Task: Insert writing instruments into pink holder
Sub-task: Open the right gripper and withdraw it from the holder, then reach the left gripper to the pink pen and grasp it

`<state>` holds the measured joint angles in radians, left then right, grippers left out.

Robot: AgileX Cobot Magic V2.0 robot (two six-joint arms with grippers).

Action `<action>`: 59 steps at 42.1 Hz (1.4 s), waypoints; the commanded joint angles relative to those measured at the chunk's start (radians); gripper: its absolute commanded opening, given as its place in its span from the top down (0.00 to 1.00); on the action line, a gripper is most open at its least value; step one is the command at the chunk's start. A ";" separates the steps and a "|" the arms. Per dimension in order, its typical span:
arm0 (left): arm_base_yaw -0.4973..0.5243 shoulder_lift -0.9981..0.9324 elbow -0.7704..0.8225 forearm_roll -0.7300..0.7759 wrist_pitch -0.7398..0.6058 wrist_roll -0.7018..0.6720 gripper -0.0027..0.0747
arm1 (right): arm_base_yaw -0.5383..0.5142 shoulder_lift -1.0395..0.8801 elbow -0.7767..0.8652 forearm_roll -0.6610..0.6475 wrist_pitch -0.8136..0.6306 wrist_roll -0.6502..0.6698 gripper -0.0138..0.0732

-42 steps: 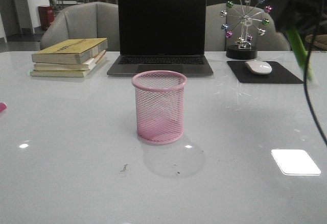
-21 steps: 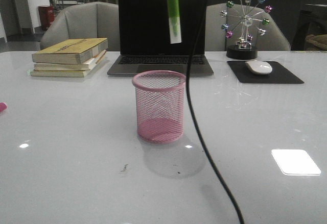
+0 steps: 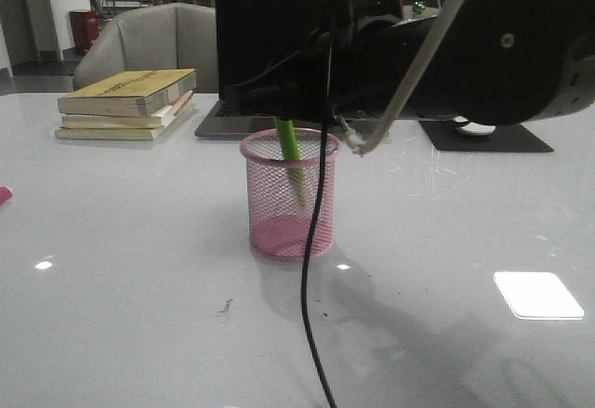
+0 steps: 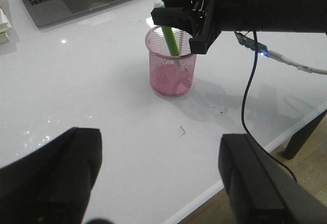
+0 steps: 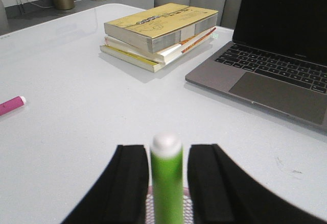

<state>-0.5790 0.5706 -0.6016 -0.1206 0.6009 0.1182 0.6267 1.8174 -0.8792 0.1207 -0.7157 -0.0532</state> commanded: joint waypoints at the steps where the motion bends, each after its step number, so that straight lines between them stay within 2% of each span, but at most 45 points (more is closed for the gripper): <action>1: -0.007 0.008 -0.027 -0.011 -0.077 0.002 0.28 | 0.004 -0.065 -0.024 -0.016 -0.087 0.003 0.34; 8: -0.007 0.008 -0.027 -0.011 -0.077 0.002 0.29 | 0.003 -0.204 -0.024 -0.016 0.121 0.001 0.34; 22: -0.007 0.008 -0.027 -0.011 -0.077 0.002 0.29 | -0.002 -0.644 -0.024 -0.037 0.904 0.001 0.34; 31: -0.007 0.008 -0.027 -0.011 -0.077 0.002 0.29 | -0.002 -0.834 -0.023 -0.081 1.323 0.003 0.34; 34: -0.007 0.008 -0.027 -0.011 -0.077 0.002 0.29 | -0.002 -0.876 -0.017 -0.081 1.417 0.014 0.34; 42: -0.007 0.008 -0.027 -0.011 -0.077 0.002 0.29 | -0.002 -0.974 0.046 -0.114 1.512 0.074 0.34; 50: -0.007 0.008 -0.027 -0.011 -0.078 0.002 0.29 | -0.002 -1.042 0.101 -0.173 1.506 0.104 0.34; 59: 0.006 0.024 -0.029 -0.033 -0.069 -0.004 0.29 | -0.002 -1.052 0.108 -0.176 1.511 0.104 0.34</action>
<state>-0.5790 0.5748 -0.6016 -0.1373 0.5987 0.1200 0.6289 0.7715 -0.7437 -0.0381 0.8451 0.0505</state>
